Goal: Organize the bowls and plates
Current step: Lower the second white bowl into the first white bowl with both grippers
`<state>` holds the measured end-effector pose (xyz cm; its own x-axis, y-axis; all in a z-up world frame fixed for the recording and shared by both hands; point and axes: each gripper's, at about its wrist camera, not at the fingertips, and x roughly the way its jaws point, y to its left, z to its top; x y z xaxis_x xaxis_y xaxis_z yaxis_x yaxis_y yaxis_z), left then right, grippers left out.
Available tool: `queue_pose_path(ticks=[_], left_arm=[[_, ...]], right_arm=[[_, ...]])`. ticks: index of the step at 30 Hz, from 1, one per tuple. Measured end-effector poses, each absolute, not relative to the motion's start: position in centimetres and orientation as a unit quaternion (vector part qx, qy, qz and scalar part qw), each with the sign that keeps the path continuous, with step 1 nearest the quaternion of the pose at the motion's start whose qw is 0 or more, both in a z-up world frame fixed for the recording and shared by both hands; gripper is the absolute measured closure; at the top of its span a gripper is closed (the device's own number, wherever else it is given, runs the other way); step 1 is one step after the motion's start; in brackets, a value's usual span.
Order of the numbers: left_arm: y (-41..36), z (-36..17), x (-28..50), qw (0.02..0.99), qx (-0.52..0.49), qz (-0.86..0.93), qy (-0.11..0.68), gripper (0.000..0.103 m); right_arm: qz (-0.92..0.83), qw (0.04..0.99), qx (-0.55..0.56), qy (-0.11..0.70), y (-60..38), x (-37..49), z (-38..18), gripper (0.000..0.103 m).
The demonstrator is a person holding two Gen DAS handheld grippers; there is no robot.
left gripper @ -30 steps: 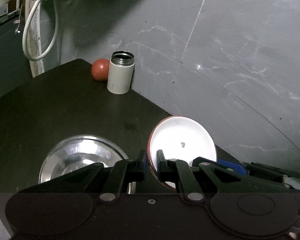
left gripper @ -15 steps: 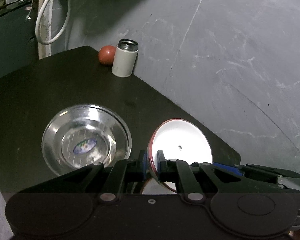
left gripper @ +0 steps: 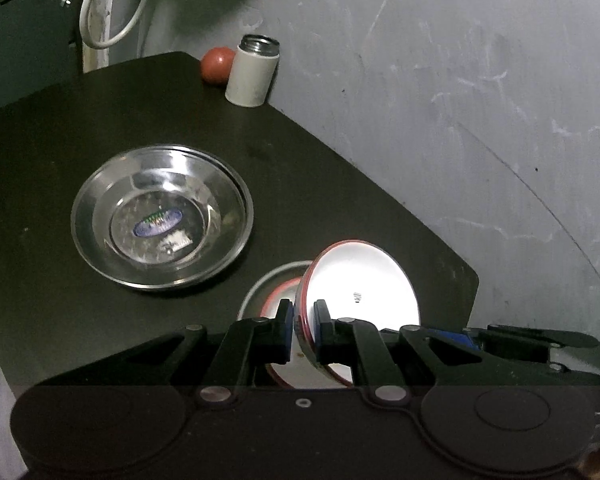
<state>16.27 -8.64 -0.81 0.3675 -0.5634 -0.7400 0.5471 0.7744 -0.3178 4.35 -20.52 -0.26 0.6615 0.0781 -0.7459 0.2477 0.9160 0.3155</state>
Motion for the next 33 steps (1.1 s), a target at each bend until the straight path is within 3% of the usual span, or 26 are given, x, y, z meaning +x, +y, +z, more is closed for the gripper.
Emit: queue_pose_path(ticks=[33], left_arm=[[-9.0,-2.0,15.7,0.817,0.008,-0.298,0.494,0.089]], right_arm=[[-0.011,0.874,0.179,0.451,-21.3,6.5,-1.1,0.08]])
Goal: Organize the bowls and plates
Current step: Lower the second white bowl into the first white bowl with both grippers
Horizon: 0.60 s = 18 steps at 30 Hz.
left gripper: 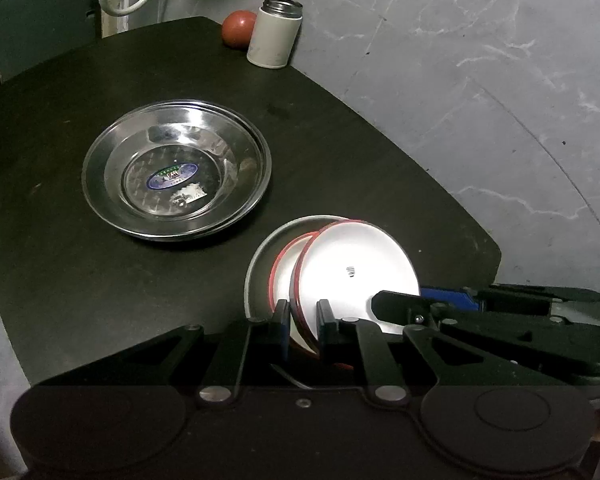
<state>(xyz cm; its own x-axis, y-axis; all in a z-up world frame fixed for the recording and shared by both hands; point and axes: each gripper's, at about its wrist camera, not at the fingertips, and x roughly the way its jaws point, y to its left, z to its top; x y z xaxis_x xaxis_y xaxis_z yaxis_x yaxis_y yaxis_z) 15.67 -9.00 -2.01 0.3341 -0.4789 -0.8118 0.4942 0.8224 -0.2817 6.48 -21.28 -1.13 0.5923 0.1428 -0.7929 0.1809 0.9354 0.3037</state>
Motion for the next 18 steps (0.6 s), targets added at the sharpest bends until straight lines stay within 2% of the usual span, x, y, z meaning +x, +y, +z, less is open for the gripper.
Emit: queue_pose_path(ticks=[18], left_arm=[[-9.07,-1.89,16.0,0.816,0.021,-0.282,0.504,0.089]], right_arm=[[0.003,0.873,0.16,0.461,-20.91,7.38,-0.96,0.08]])
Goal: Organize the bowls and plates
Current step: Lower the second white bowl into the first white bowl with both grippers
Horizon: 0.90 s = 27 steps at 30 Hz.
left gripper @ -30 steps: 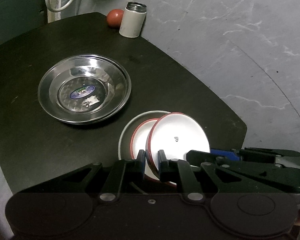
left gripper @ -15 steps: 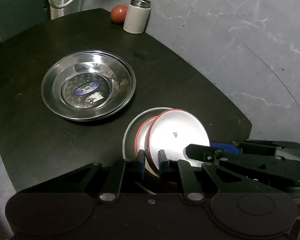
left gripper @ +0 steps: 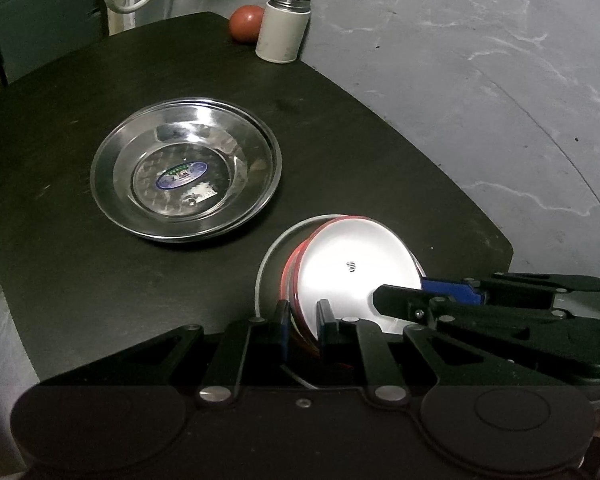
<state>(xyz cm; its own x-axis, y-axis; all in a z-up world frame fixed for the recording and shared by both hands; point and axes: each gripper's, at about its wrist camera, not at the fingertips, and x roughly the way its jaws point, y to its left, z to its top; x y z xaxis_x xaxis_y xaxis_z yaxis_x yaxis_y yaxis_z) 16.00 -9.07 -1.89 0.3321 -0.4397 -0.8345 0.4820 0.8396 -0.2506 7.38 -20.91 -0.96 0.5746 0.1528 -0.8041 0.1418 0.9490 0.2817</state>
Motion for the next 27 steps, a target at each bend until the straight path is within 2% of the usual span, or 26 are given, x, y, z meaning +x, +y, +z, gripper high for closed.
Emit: queue_pose_path(ticks=[27], left_arm=[[-8.94,-2.14,16.12,0.815,0.015,-0.277,0.509,0.088]], right_arm=[[0.01,0.873,0.156,0.463,-20.73,7.52,-0.96,0.078]])
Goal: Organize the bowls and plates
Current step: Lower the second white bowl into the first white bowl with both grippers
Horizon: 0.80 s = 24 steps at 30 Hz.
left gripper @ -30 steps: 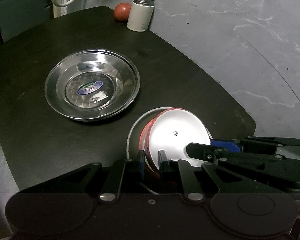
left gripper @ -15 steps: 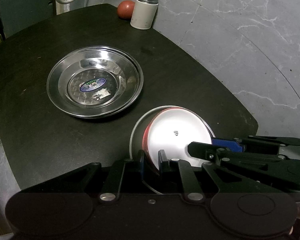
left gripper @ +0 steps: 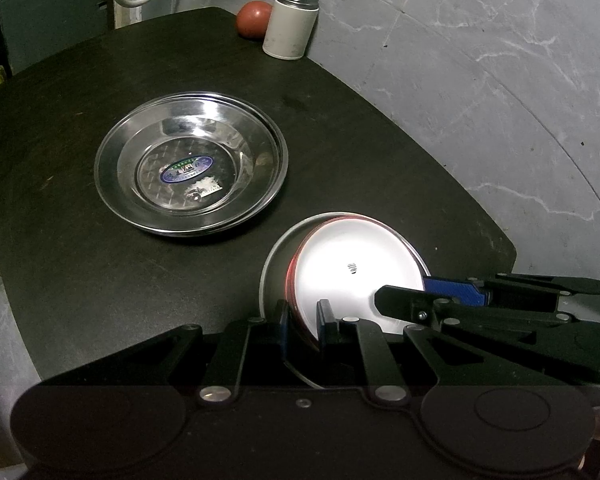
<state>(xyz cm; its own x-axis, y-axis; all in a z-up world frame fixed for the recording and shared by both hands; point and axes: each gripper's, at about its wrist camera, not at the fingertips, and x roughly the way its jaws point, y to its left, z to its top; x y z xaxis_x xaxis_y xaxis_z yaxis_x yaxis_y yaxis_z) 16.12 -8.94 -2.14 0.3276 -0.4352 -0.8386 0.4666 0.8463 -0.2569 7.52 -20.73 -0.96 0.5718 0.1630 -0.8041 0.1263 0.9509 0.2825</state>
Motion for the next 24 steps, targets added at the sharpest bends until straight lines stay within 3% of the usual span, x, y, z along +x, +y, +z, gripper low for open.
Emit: queue_pose_path(ticks=[5,7,24], left_arm=[[-8.95,-2.14,16.12,0.815,0.015,-0.277,0.509,0.087],[-8.97,-2.14,16.11,0.815,0.016,-0.276,0.509,0.087],[-8.96,-2.16,16.06,0.815,0.017,-0.276,0.509,0.087]], right_arm=[[0.01,0.873,0.154,0.462,-20.73,7.5,-0.92,0.076],[0.007,0.873,0.152,0.463,-20.72,7.54,-0.93,0.07],[0.012,0.873,0.153,0.463,-20.97,7.33,-1.02,0.07]])
